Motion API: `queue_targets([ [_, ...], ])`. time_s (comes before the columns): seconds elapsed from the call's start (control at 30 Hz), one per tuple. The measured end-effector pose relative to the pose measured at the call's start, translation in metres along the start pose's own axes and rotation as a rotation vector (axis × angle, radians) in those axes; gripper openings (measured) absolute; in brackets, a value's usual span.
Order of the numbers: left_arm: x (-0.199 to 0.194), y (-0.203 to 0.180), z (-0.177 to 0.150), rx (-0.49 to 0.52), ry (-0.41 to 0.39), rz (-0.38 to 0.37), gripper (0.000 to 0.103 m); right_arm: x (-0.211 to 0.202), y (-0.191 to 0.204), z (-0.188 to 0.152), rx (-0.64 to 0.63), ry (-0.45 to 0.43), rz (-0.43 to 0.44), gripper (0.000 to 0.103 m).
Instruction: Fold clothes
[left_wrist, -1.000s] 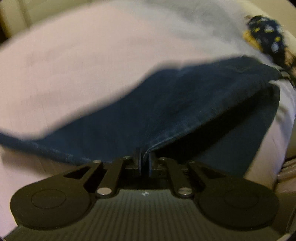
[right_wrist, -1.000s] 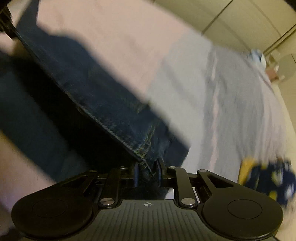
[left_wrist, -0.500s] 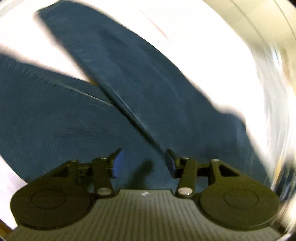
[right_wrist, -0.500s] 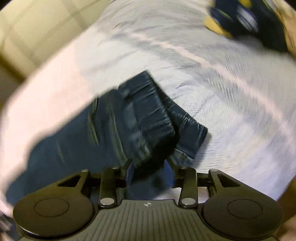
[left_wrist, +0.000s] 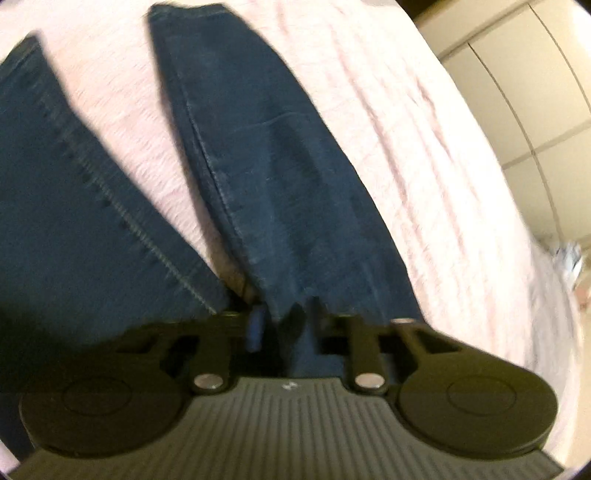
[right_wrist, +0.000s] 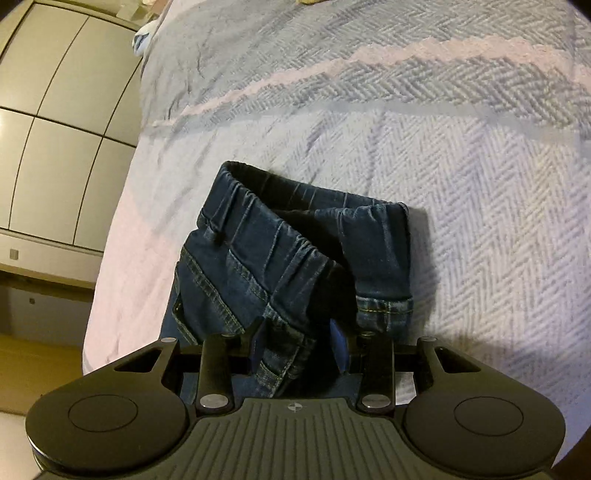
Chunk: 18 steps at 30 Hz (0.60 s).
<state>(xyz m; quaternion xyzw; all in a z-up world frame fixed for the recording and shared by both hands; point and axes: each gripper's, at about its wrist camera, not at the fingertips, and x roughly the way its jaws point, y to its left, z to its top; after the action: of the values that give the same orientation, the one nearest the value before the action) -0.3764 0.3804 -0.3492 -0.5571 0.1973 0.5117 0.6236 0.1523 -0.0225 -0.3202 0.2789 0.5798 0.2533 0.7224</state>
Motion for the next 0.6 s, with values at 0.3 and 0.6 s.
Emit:
queue_targets([
  [0.3,-0.035,-0.028,-0.006,0.172,-0.096,-0.035,0.001,-0.007,0.015,0.007,-0.072,-0.081,-0.010,0.018],
  [0.6,-0.098,0.019,-0.090,0.312,-0.076,0.057,0.005,-0.026,0.019,0.025,-0.252,-0.066,-0.067,0.015],
])
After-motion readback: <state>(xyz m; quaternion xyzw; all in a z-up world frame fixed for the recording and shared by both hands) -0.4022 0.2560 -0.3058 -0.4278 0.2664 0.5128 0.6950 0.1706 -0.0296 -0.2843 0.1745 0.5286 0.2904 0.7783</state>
